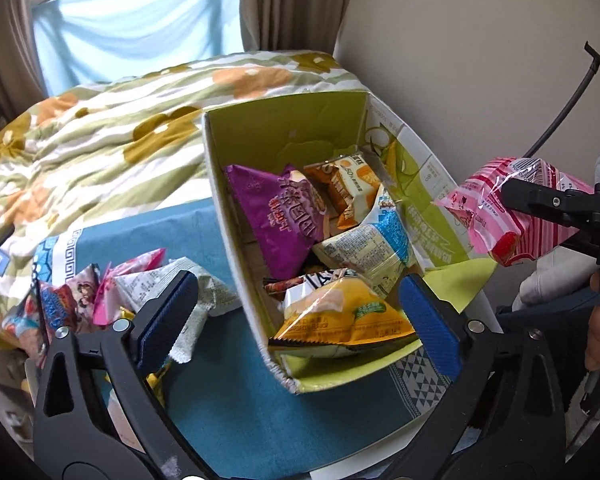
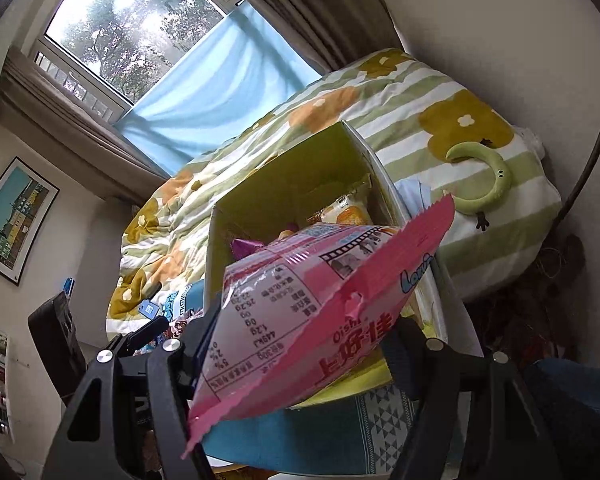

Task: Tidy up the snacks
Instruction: 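Carry the yellow chip bag and pink bag into the box and release both, then withdraw both tools from the box back toward the snack pile, then grasp the white square cake packet with the left tool while the right tool grasps the gold Pillows bag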

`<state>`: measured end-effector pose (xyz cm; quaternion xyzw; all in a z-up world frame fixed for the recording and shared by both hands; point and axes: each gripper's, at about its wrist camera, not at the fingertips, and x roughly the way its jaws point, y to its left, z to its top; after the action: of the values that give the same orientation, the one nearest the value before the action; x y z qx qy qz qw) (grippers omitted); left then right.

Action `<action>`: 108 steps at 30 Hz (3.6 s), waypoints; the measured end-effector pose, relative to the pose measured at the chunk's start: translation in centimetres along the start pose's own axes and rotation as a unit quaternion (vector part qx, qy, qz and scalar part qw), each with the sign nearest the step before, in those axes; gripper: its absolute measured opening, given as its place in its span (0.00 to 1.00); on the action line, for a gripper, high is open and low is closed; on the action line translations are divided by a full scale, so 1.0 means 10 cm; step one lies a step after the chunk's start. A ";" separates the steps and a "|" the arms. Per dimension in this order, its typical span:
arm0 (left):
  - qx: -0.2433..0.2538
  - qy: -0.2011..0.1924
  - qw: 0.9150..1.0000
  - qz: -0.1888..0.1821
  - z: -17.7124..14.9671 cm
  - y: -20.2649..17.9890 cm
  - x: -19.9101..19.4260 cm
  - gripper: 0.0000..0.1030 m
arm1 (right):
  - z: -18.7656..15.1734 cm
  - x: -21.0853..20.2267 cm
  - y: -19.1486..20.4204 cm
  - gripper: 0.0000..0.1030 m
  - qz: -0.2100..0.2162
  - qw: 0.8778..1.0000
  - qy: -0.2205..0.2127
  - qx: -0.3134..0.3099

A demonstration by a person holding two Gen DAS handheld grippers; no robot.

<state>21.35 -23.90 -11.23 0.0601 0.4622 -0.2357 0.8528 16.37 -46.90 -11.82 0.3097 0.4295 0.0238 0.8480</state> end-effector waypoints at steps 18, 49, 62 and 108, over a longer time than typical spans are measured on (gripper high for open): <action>-0.065 -0.024 0.997 0.014 -0.16 0.44 -0.24 0.97 | -0.09 0.46 0.19 0.65 -0.124 0.986 0.077 -0.080; -0.100 -0.066 0.989 0.085 -0.99 1.33 -1.26 0.97 | -0.44 0.01 0.60 0.92 -0.102 0.988 -0.054 -0.104; -0.044 -0.034 0.998 0.038 -1.32 2.03 -1.40 0.97 | -1.13 0.10 1.59 0.94 -0.098 0.987 -0.085 -0.094; 0.013 0.091 0.995 0.041 -2.12 2.20 0.50 0.62 | -1.99 2.44 1.70 0.94 -0.038 0.995 0.092 -0.027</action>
<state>17.60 0.55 -29.84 0.1111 0.5316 -0.2002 0.8155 20.80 -15.69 -28.69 0.2669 0.5161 0.0318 0.8133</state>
